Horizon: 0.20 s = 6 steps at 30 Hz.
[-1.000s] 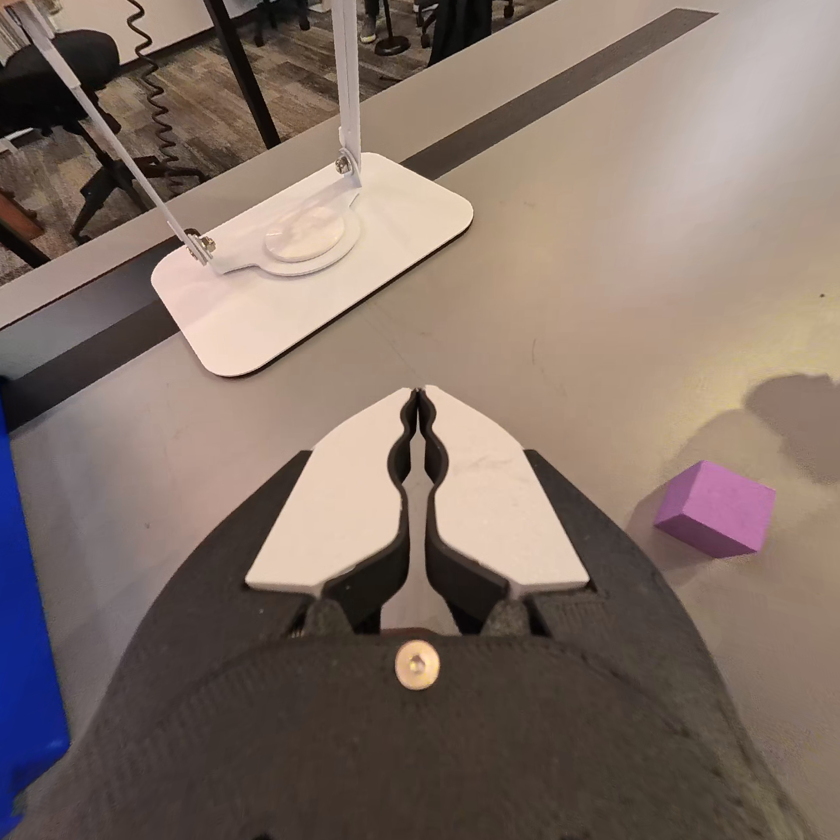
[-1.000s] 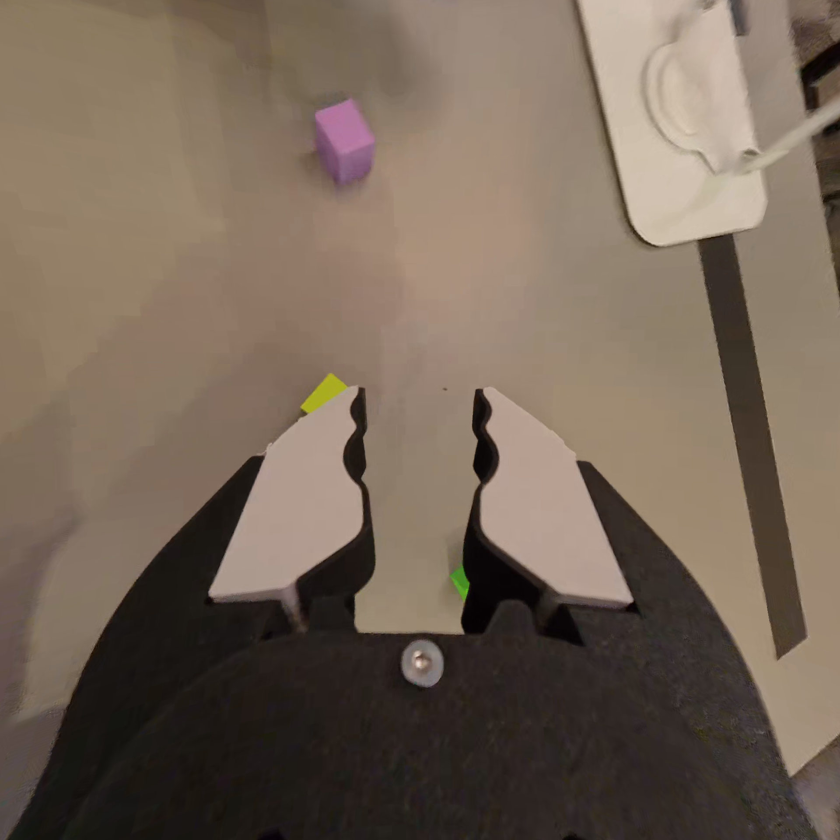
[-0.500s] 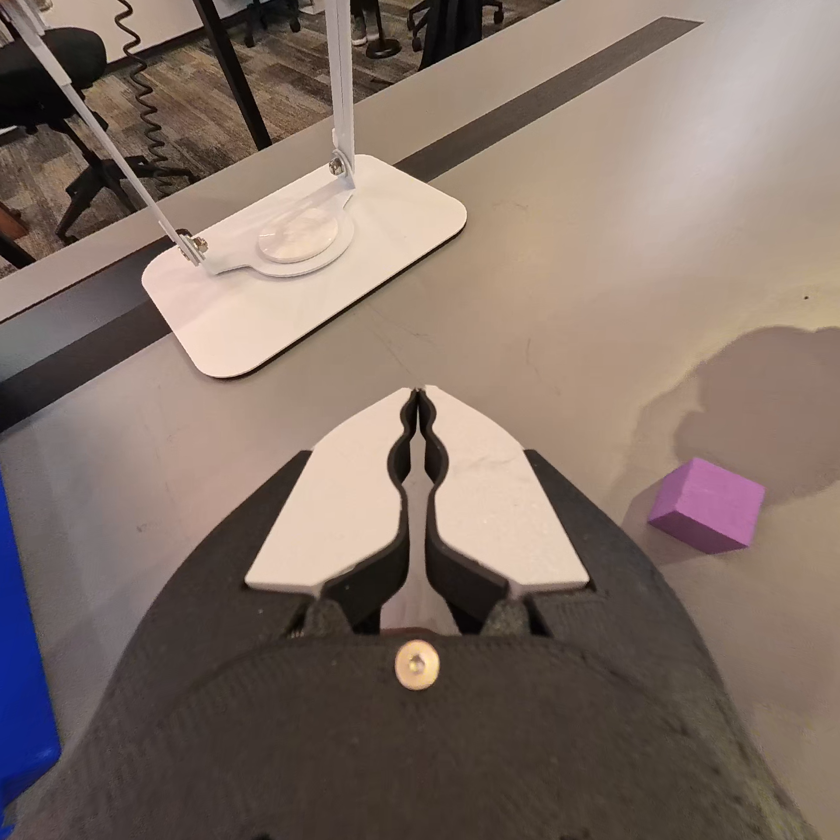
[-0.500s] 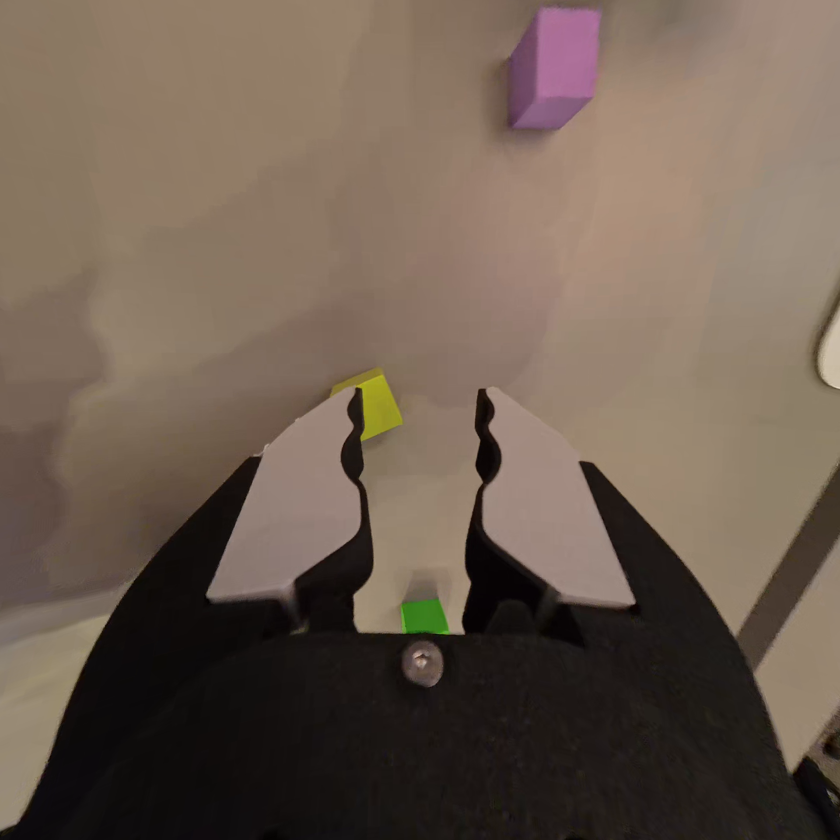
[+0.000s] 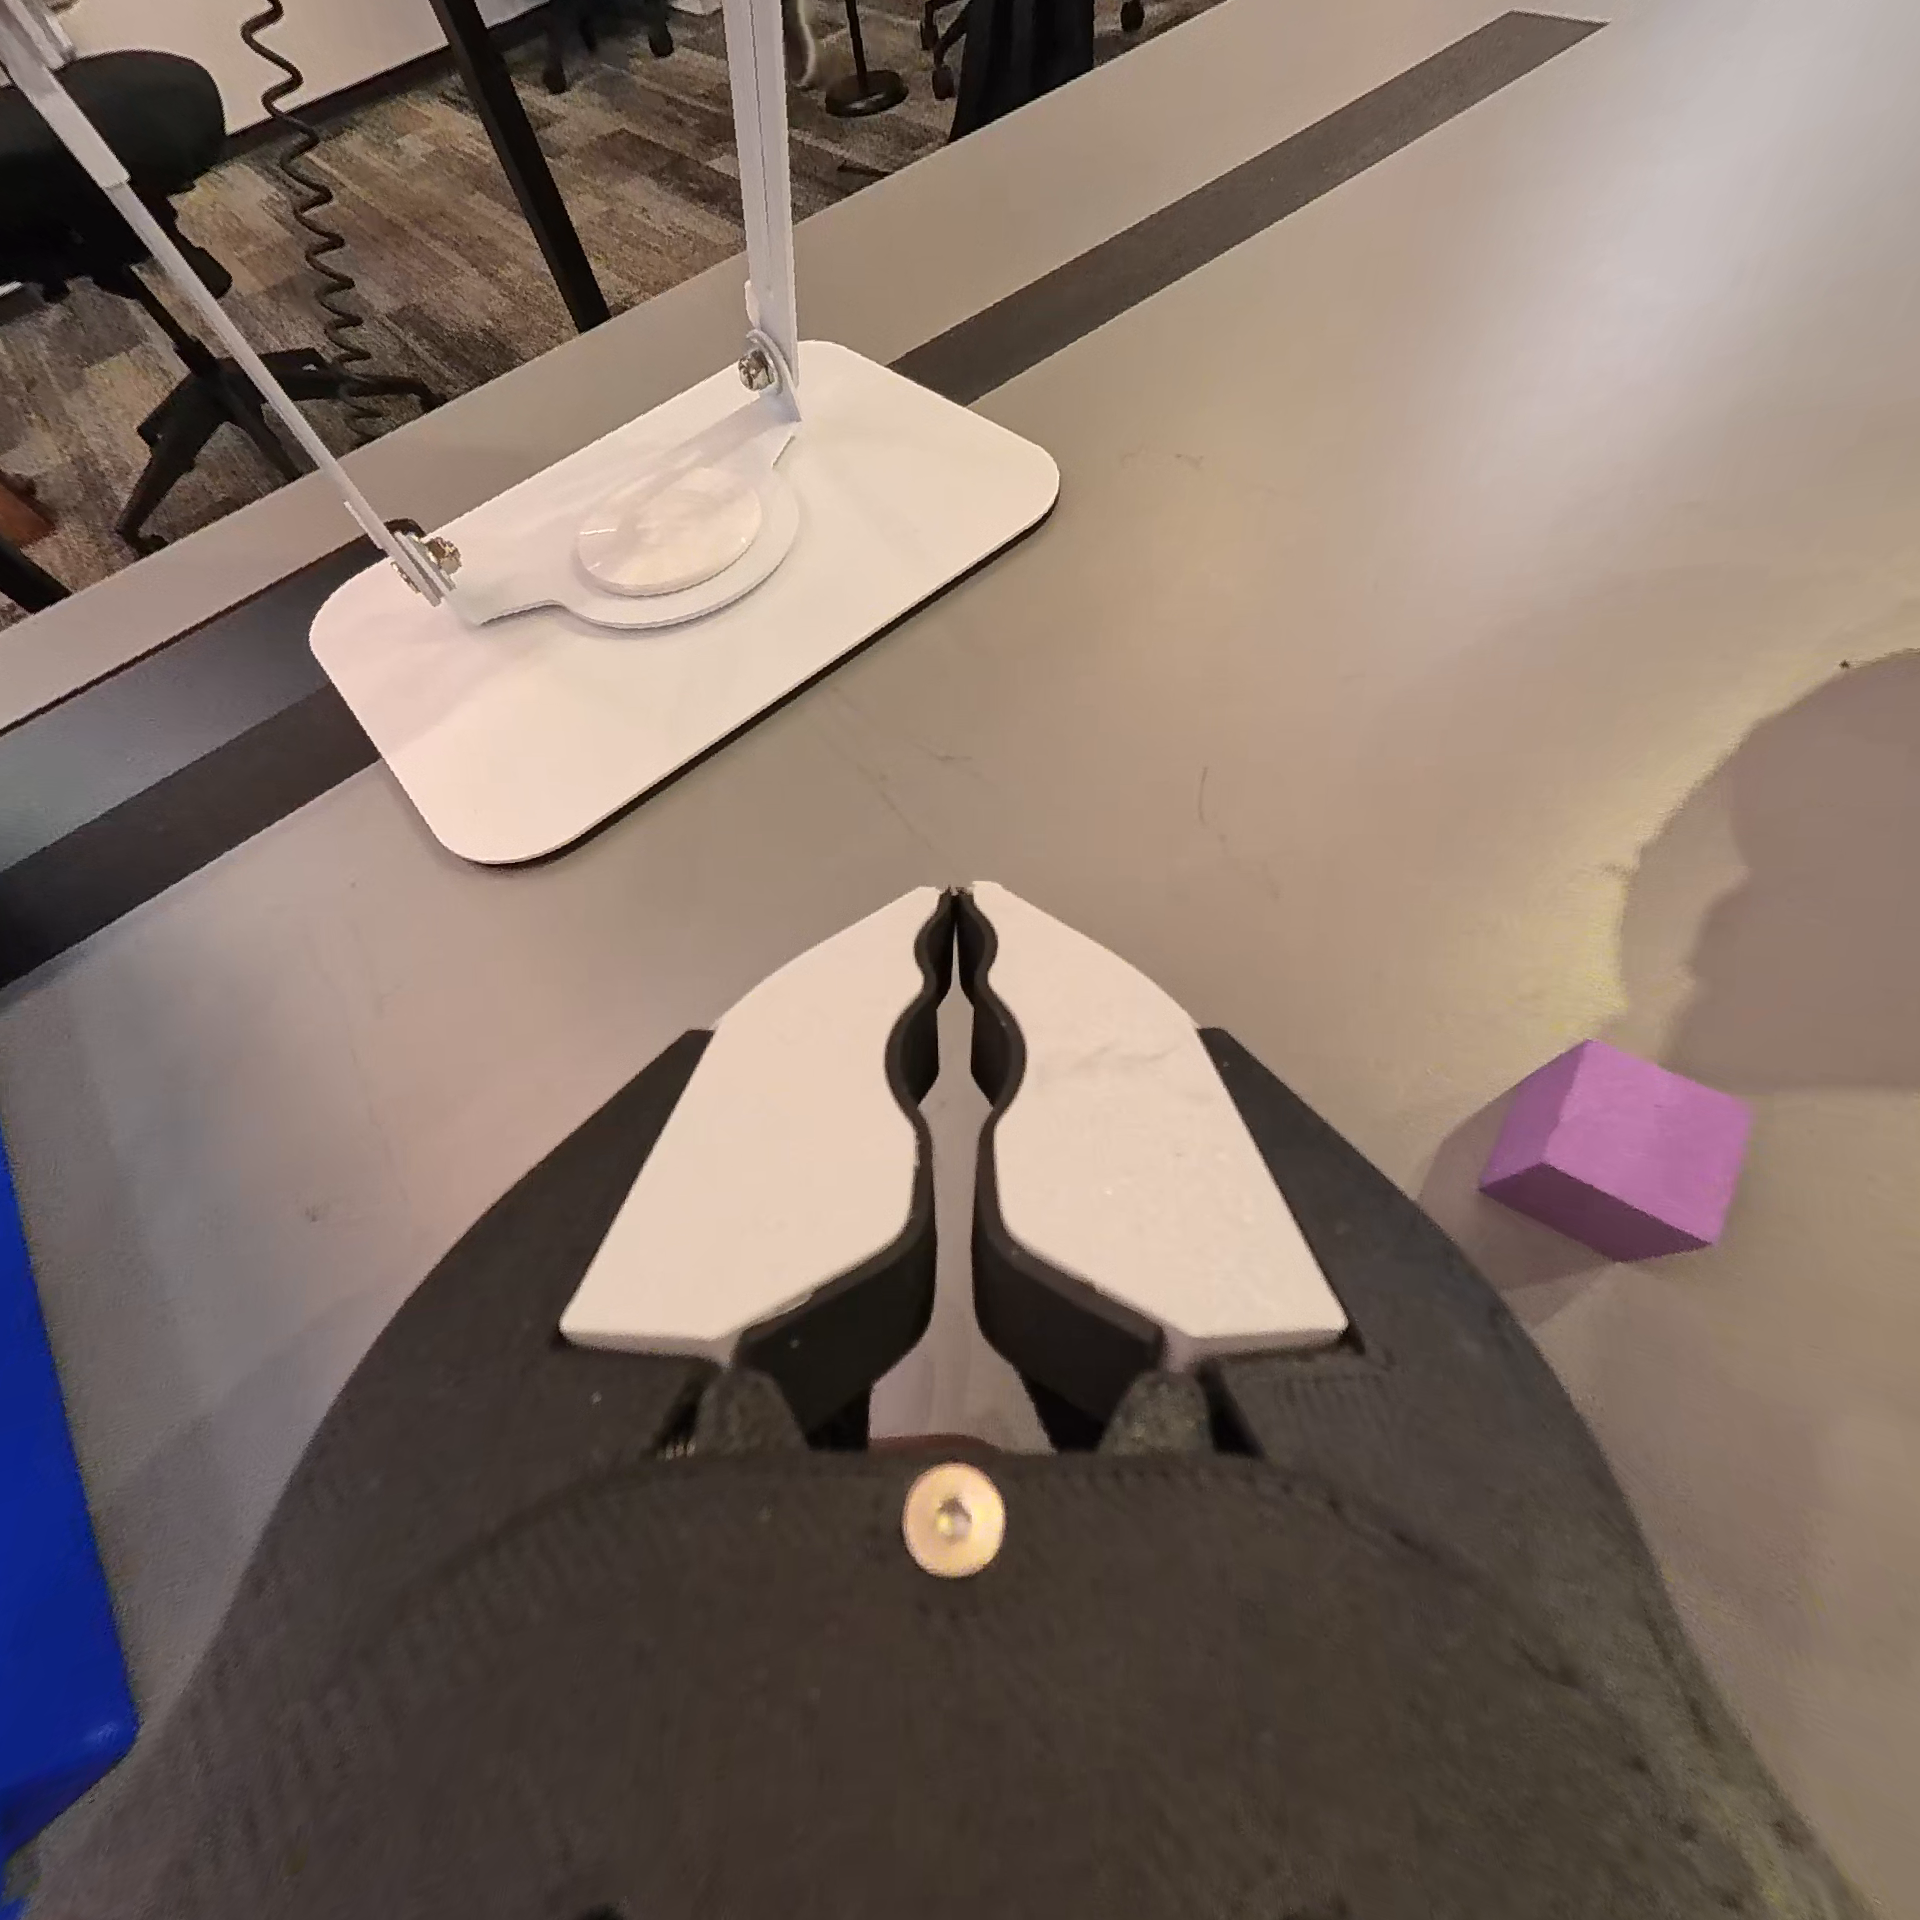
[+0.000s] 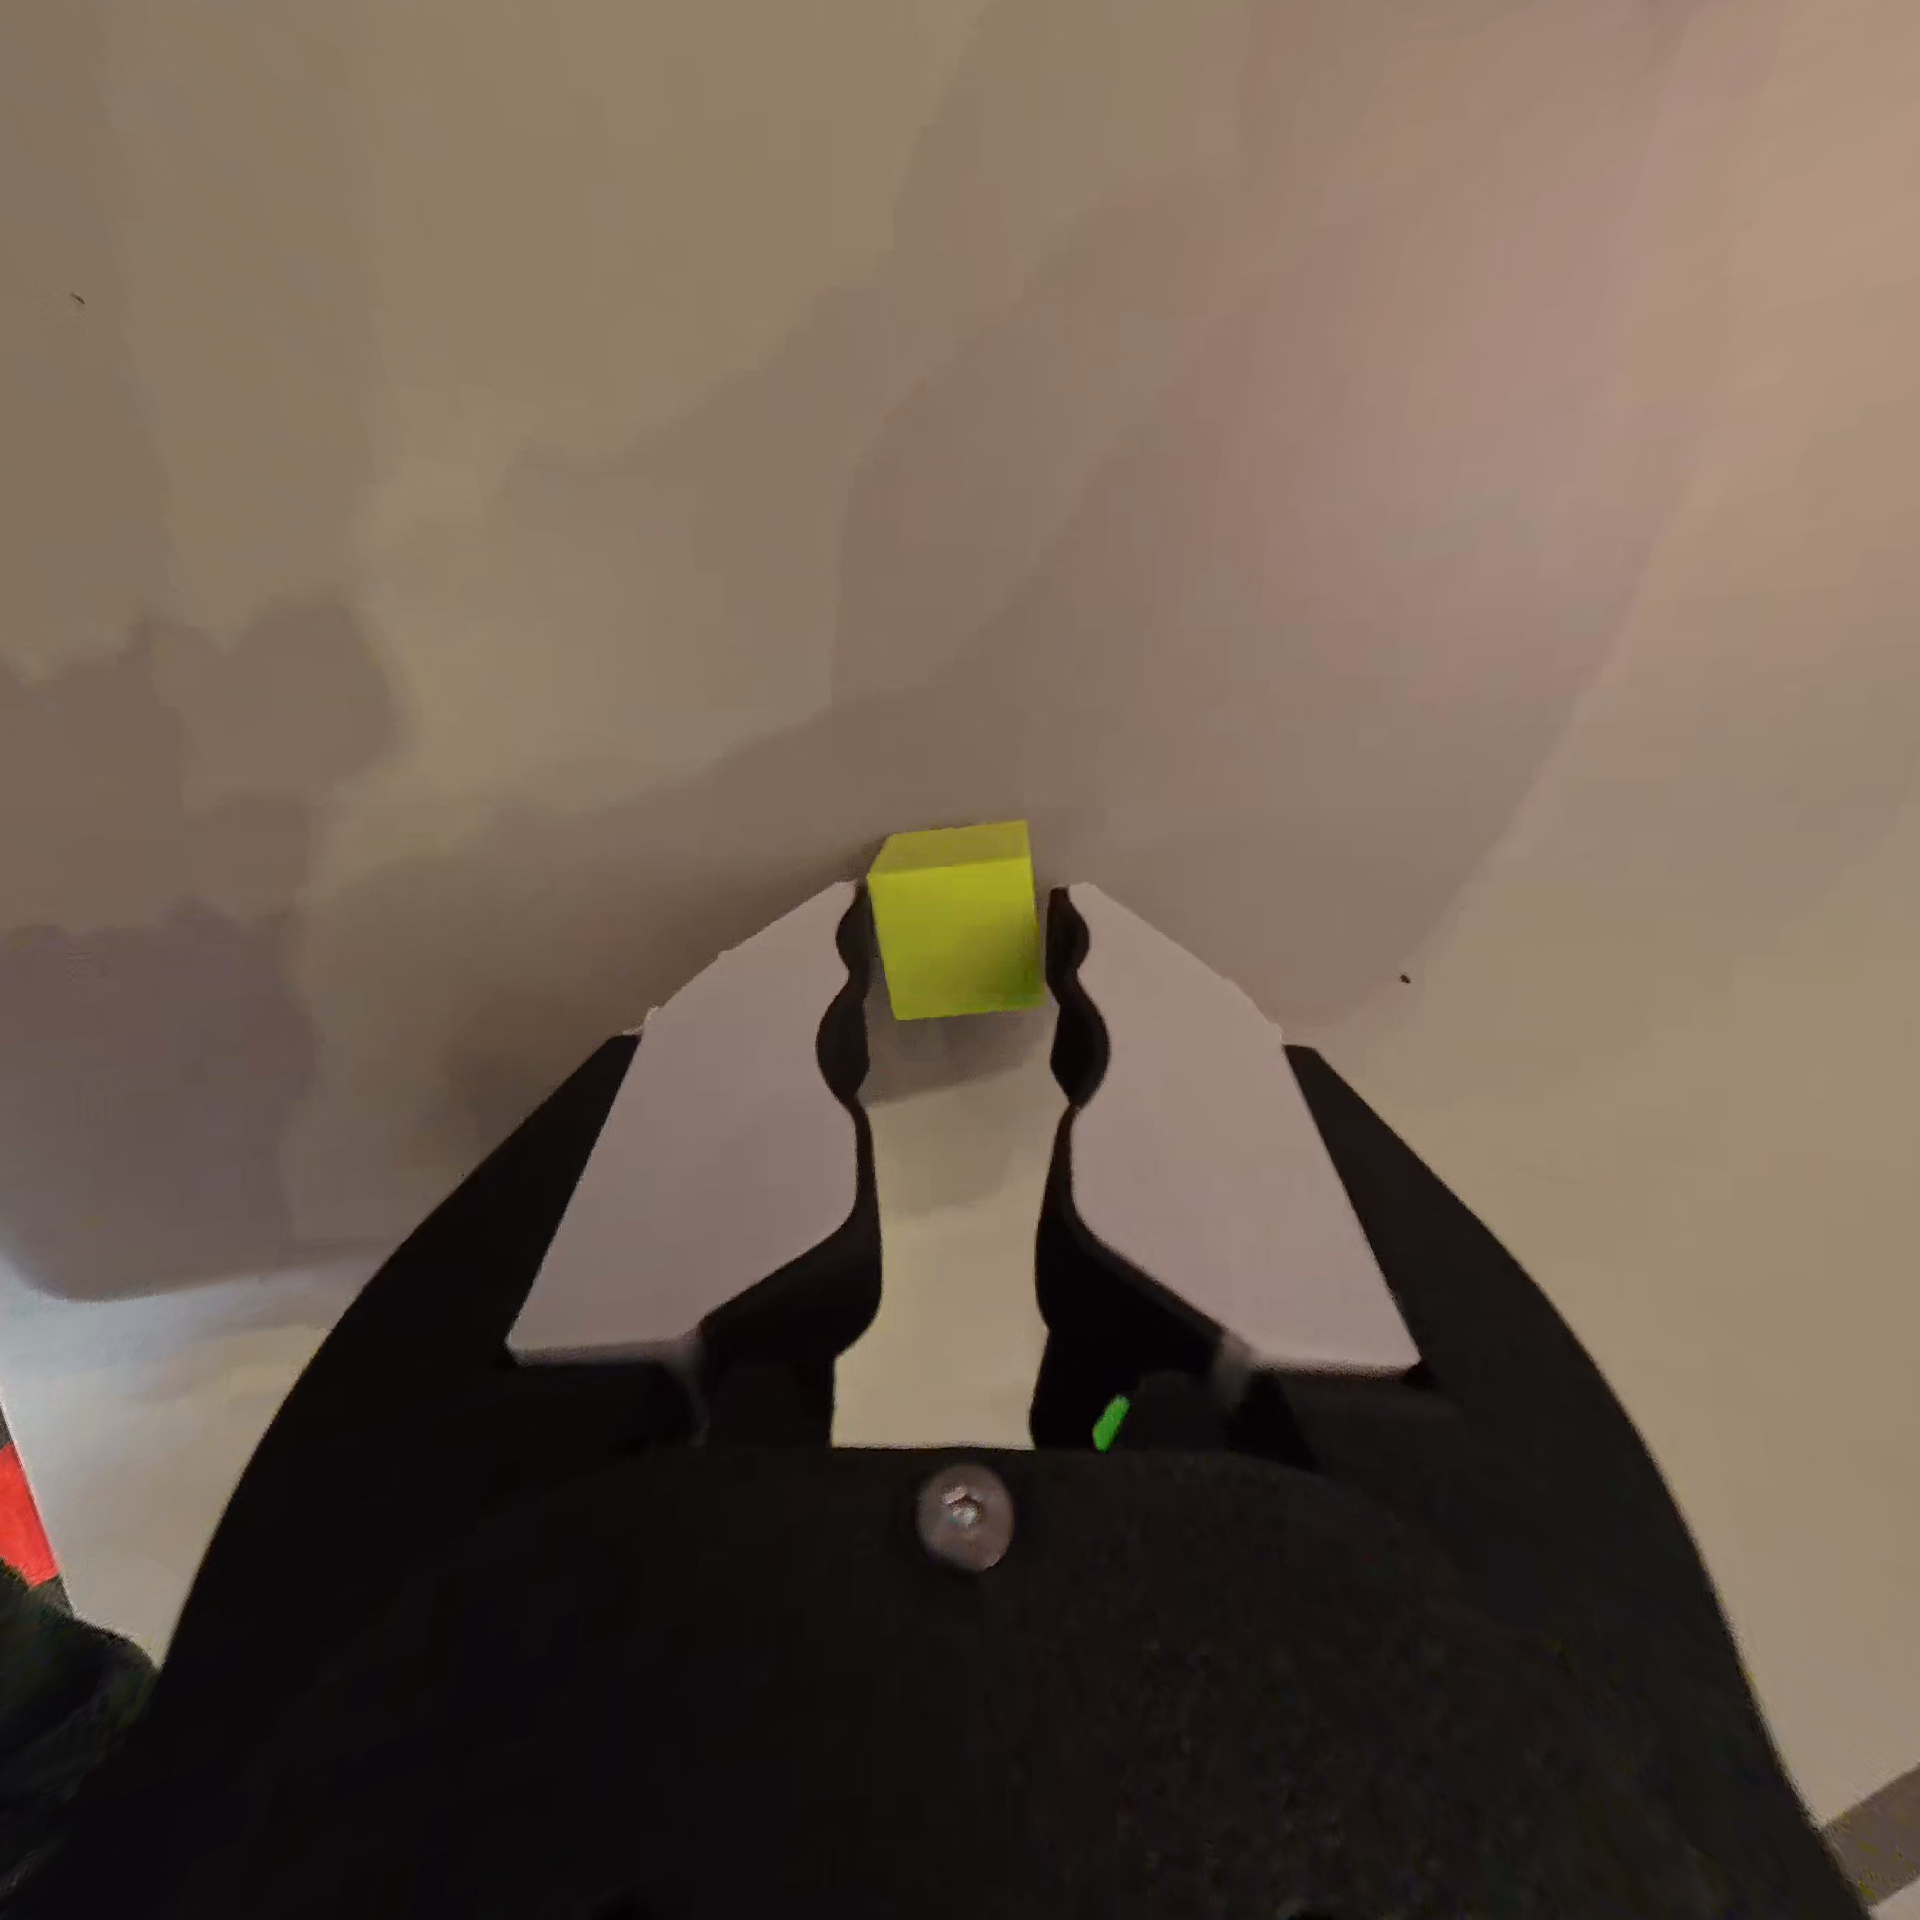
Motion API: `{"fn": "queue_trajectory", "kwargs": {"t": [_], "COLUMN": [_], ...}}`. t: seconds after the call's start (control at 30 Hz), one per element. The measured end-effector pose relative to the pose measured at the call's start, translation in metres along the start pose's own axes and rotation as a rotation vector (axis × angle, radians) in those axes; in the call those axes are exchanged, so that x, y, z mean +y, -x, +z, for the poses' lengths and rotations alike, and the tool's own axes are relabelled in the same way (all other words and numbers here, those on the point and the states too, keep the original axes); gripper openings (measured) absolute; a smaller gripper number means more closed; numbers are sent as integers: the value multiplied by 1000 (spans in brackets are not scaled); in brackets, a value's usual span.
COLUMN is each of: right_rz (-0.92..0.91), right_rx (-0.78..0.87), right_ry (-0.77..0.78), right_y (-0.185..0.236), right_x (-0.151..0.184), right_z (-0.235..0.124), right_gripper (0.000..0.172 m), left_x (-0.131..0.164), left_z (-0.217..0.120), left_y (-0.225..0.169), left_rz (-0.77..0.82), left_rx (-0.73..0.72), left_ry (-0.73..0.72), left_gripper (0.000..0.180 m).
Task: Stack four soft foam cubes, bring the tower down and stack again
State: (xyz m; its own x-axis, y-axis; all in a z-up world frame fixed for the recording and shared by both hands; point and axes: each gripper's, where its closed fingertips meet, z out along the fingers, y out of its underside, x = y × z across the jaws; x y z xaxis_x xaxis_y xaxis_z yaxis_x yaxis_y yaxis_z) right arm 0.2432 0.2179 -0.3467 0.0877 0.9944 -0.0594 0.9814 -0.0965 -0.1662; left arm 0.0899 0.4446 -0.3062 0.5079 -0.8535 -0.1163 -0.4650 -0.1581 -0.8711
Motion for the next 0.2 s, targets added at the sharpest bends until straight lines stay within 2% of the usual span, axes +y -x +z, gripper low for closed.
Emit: {"fn": "queue_trajectory", "kwargs": {"t": [0.03,0.2], "right_rz": [-2,-7], "right_rx": [5,30], "right_ry": [0,-35], "right_y": [0,0], "right_x": [0,-9], "right_z": [1,-7], "right_gripper": [30,28], "left_x": [0,0], "left_z": [0,0], "left_y": [0,0], "left_rz": [-1,-1], "left_rx": [1,0], "left_ry": [0,1], "left_gripper": [0,0]}}
